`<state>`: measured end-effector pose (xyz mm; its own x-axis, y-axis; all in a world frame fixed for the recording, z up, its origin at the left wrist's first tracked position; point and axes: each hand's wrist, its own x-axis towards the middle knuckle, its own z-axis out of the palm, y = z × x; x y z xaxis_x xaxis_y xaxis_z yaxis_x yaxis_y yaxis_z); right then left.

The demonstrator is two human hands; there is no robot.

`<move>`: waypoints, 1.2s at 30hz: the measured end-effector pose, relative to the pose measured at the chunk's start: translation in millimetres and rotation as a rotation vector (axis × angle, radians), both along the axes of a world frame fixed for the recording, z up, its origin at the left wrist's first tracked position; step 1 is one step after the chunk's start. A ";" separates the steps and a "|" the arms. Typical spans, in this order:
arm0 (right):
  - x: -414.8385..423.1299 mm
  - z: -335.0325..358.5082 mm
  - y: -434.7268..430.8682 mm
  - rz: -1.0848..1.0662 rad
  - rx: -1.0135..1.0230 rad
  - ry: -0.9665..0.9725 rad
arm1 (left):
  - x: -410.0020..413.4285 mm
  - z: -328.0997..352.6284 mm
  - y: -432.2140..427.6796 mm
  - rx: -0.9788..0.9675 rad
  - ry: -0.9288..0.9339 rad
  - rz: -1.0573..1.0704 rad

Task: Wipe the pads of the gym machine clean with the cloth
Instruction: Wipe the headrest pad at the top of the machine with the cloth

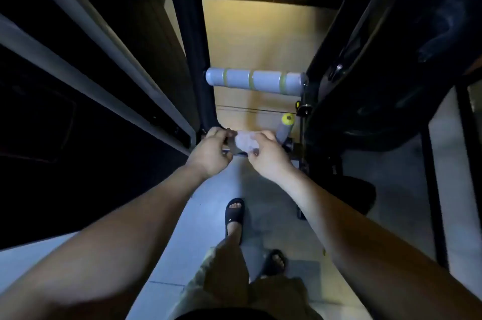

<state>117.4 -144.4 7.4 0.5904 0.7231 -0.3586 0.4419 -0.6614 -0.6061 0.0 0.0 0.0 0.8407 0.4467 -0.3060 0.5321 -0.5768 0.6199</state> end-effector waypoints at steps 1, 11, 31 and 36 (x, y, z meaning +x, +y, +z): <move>3.6 -8.3 11.1 0.019 -0.019 -0.017 | 8.6 -7.3 5.8 0.000 0.008 -0.027; 2.8 -22.1 41.3 0.177 -0.243 -0.286 | 35.3 -21.5 14.9 0.126 0.165 0.000; 46.7 90.9 -131.9 -0.413 0.303 0.376 | 68.9 84.7 -104.5 -0.716 -0.080 0.088; 101.3 104.6 -174.3 -0.395 0.384 0.417 | 121.4 111.7 -145.8 -0.635 -0.151 0.133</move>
